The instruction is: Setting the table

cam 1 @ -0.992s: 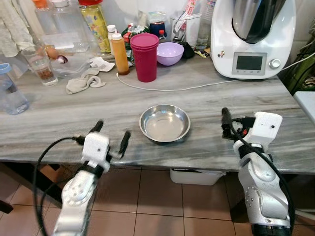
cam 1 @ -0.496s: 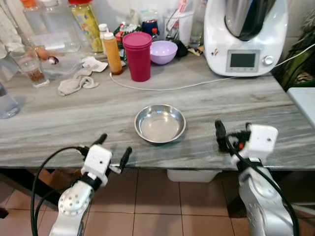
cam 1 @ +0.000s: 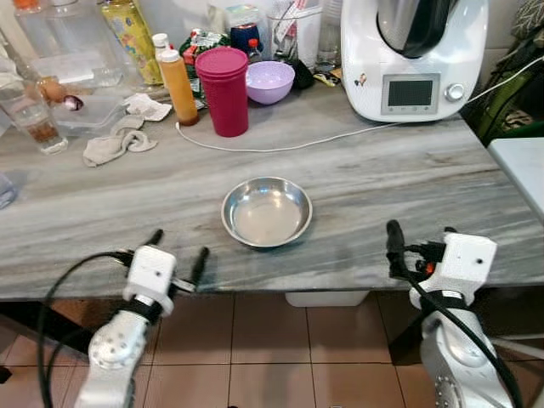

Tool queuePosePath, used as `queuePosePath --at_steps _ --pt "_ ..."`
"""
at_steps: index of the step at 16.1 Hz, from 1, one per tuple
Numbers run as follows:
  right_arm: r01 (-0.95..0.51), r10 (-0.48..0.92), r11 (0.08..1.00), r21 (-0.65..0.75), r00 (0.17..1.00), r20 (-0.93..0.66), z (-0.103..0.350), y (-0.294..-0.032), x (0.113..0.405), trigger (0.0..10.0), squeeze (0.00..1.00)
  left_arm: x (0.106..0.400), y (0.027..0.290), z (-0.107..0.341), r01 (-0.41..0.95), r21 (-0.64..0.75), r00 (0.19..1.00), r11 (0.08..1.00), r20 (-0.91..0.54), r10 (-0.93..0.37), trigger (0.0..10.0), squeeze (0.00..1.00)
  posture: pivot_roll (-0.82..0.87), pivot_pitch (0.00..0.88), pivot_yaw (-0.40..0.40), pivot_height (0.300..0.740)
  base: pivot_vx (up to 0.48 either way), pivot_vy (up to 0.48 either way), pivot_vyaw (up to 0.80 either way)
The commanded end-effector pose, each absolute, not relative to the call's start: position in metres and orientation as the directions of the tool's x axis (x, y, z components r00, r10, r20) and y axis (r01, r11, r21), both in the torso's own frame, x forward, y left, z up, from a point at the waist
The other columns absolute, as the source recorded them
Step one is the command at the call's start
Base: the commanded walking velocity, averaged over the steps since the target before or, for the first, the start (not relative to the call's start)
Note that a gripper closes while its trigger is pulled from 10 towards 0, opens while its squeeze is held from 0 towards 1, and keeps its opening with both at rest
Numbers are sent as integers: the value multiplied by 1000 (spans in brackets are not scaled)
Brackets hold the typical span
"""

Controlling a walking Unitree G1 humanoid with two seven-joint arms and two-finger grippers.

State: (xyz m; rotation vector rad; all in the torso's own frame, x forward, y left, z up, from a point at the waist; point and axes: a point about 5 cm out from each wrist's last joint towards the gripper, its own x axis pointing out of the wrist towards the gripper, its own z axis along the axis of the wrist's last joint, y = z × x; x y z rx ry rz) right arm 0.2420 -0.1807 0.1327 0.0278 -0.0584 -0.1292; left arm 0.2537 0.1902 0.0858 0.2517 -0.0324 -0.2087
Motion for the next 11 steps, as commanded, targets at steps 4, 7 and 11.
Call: queuePosePath --at_steps 4,7,11 --pt "124 -126 992 26 989 80 138 -176 243 10000 0 253 200 88 169 253 985 953 -6 -173 10000 0 -269 117 85 740 0 0 0" --pt "91 -92 996 12 994 66 135 -172 242 10000 0 257 186 90 154 227 987 962 13 -161 10000 0 -277 98 89 740 0 0 -179" --pt "110 -113 994 26 988 104 142 -171 256 10000 0 276 170 100 172 209 981 963 50 -186 10000 0 -290 74 91 740 0 0 0"
